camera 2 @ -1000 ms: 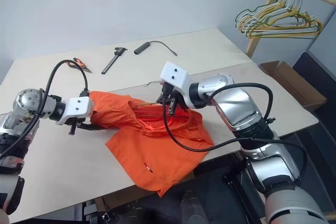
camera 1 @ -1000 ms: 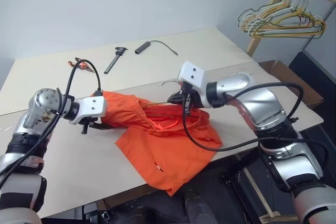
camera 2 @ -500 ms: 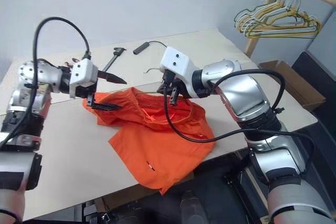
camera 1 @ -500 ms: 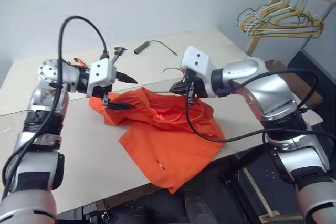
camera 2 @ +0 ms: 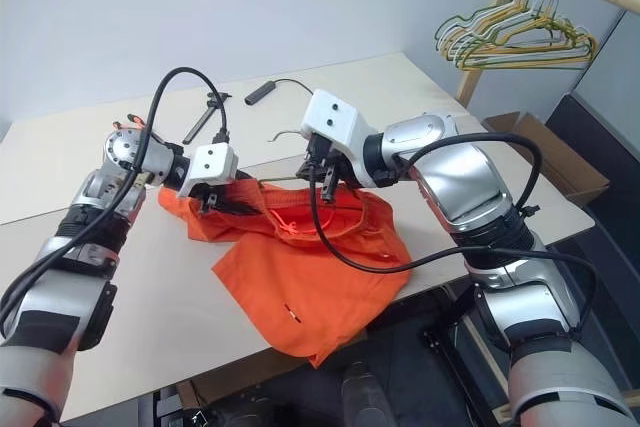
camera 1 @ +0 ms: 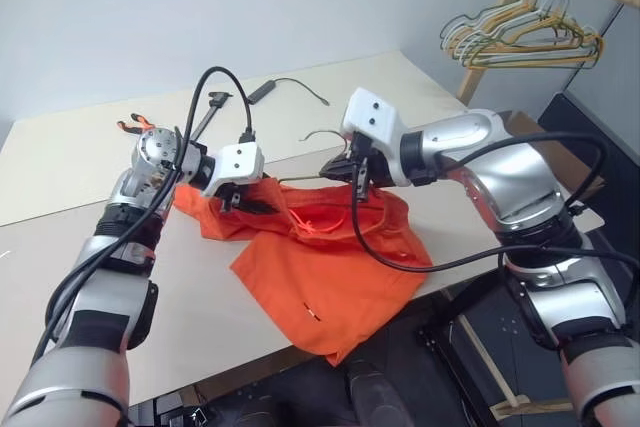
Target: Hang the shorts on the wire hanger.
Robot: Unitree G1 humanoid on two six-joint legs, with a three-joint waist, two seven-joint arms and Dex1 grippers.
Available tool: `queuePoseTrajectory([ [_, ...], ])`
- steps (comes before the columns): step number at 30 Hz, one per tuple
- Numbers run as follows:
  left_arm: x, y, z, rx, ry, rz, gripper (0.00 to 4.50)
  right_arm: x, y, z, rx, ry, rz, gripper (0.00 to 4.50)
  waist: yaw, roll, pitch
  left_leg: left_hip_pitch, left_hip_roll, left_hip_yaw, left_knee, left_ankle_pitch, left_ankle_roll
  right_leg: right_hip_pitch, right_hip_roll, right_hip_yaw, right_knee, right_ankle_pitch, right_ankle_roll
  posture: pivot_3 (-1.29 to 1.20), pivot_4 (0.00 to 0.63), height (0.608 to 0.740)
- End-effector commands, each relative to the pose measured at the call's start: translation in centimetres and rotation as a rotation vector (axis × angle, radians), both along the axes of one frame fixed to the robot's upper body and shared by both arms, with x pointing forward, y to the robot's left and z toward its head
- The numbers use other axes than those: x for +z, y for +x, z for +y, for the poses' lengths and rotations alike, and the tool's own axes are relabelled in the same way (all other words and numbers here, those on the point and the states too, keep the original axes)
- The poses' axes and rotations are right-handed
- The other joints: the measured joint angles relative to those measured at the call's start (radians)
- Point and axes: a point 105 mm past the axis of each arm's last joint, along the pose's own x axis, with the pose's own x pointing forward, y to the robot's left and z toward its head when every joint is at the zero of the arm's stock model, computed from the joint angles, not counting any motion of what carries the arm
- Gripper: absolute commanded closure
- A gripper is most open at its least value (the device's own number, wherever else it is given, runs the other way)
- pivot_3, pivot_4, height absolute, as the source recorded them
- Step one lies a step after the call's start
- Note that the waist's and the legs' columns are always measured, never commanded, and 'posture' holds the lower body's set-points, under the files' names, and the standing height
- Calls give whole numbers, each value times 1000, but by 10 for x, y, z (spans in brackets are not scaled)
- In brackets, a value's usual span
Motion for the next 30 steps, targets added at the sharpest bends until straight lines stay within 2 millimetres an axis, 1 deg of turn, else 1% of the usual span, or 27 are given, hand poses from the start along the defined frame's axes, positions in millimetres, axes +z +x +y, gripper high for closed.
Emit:
queuePoseTrajectory([
  [1,15,2,-1,-18,-17,-52,3247,27,-5,0,17,41,-81,4500,0,0,0,0,0,0,0,0,0,0,0,0,0,0,0,-223,36,740],
  [3,16,3,0,-13,-20,-54,3911,27,-4,0,16,41,-81,4500,0,0,0,0,0,0,0,0,0,0,0,0,0,0,0,-220,37,740],
  [5,17,2,1,-12,-22,-56,4472,27,-4,0,18,42,-81,4500,0,0,0,0,0,0,0,0,0,0,0,0,0,0,0,-220,37,740],
  [11,19,2,3,7,-50,-53,4492,28,-3,-1,21,41,-102,4500,0,0,0,0,0,0,0,0,0,0,0,0,0,0,0,-219,36,740],
  [14,19,3,6,27,-55,-53,4500,28,-3,-7,7,42,-107,3706,0,0,0,0,0,0,0,0,0,0,0,0,0,0,0,-220,39,740],
  [16,19,3,8,44,-66,-50,4500,31,-3,-15,-8,49,-105,3010,1,0,0,0,0,0,0,0,0,0,0,0,0,0,0,-222,41,740],
  [19,19,4,11,69,-80,-44,4500,37,-7,-34,-37,64,-106,1924,2,0,0,0,0,0,0,0,0,0,0,0,0,0,0,-223,42,740],
  [21,18,4,13,80,-82,-43,4500,39,-14,-49,-47,64,-108,1217,5,0,0,0,0,0,0,0,0,0,0,0,-1,0,0,-223,43,740],
  [23,18,4,15,94,-85,-44,4500,38,-22,-62,-51,65,-102,471,6,0,0,-1,0,-1,0,0,0,0,0,-1,-1,0,0,-223,42,740],
  [24,17,5,16,98,-86,-45,4500,34,-28,-68,-54,59,-90,116,5,0,0,-1,0,-1,0,0,0,1,0,-1,-1,0,0,-222,39,740],
  [26,18,4,16,100,-90,-45,4500,23,-37,-77,-58,37,-59,29,6,0,0,-1,0,-1,0,0,0,1,0,-1,-1,0,0,-222,35,740],
  [28,19,5,15,104,-101,-47,4500,5,-46,-82,-54,1,-16,29,4,-1,-1,0,0,-1,0,0,0,1,0,-1,-1,0,0,-224,32,740],
  [30,21,6,14,109,-112,-50,4500,-9,-50,-85,-70,-35,5,29,3,-1,-1,0,1,0,0,0,0,1,0,-1,-1,0,0,-225,31,740],
])
